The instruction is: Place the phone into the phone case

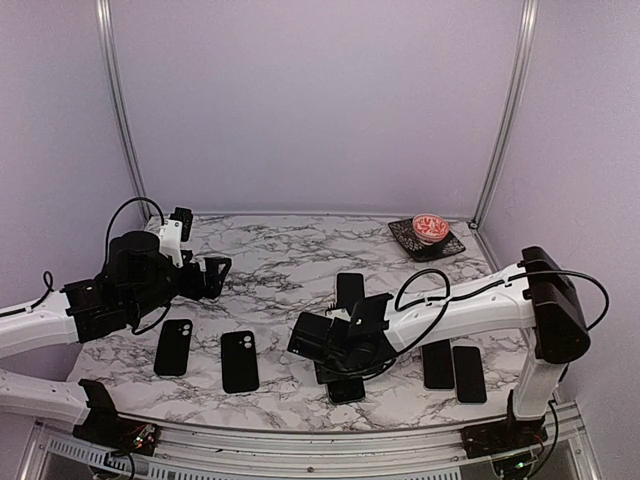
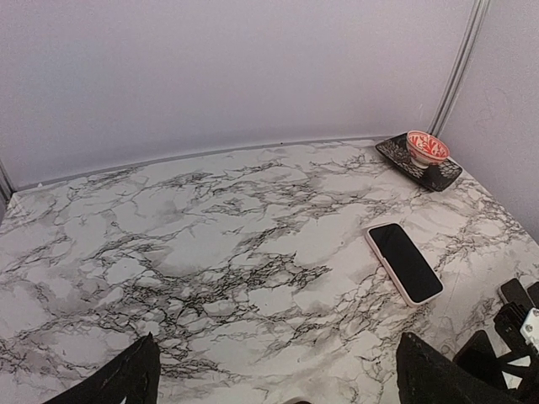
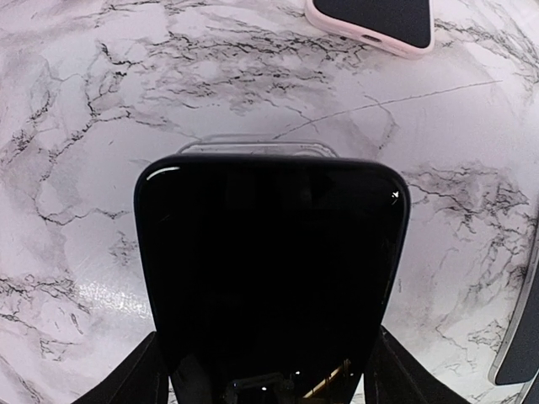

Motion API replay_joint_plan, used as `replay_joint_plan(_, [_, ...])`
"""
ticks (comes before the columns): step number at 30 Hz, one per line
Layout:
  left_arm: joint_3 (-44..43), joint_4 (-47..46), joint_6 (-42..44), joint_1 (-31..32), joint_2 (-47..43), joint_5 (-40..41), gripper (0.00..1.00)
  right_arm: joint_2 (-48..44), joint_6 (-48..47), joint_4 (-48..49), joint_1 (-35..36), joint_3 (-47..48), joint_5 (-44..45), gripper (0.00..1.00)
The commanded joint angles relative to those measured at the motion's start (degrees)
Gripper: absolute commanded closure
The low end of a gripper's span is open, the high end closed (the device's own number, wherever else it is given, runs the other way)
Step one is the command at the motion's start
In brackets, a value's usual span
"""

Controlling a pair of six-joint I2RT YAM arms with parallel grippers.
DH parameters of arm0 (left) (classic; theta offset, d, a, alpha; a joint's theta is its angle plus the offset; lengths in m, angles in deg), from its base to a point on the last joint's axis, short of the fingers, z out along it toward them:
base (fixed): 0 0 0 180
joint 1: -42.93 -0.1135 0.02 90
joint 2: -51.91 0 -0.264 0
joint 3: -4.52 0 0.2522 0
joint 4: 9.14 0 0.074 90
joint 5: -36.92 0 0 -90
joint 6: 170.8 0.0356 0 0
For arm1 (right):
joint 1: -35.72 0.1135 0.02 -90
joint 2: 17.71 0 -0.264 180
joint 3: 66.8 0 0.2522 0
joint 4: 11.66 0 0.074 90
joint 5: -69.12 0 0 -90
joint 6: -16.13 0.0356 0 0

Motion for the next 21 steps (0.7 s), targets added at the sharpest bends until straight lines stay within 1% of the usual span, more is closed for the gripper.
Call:
replay_joint_plan(1, [0.6, -1.0, 0.0, -0.3, -0.3, -0.6, 0.01, 0.1, 0.5, 2.7, -1.0, -1.0, 1.3, 0.61])
replay_joint_plan(10, [0.7, -1.0, 0.1, -0.3, -0.3, -0.6, 0.01, 1.9, -2.2, 5.5, -2.8, -0.2, 3.0, 0.63])
replay_joint_plan(15, [0.7, -1.0, 0.1, -0.3, -0.5, -0.2, 0.01, 2.1, -2.6, 6.2, -3.1, -1.7, 2.2, 0.65])
replay_joint_plan(17, [0.7, -1.1, 0.0, -0.3, -0.4, -0.5, 0.01, 2.4, -3.8, 6.2, -3.1, -0.6, 2.2, 0.65])
replay_joint_plan(21, [0.6, -1.1, 0.0, -0.3, -0.1, -0.8, 0.01, 2.9, -5.2, 2.4, -3.1, 4.4, 4.5, 0.66])
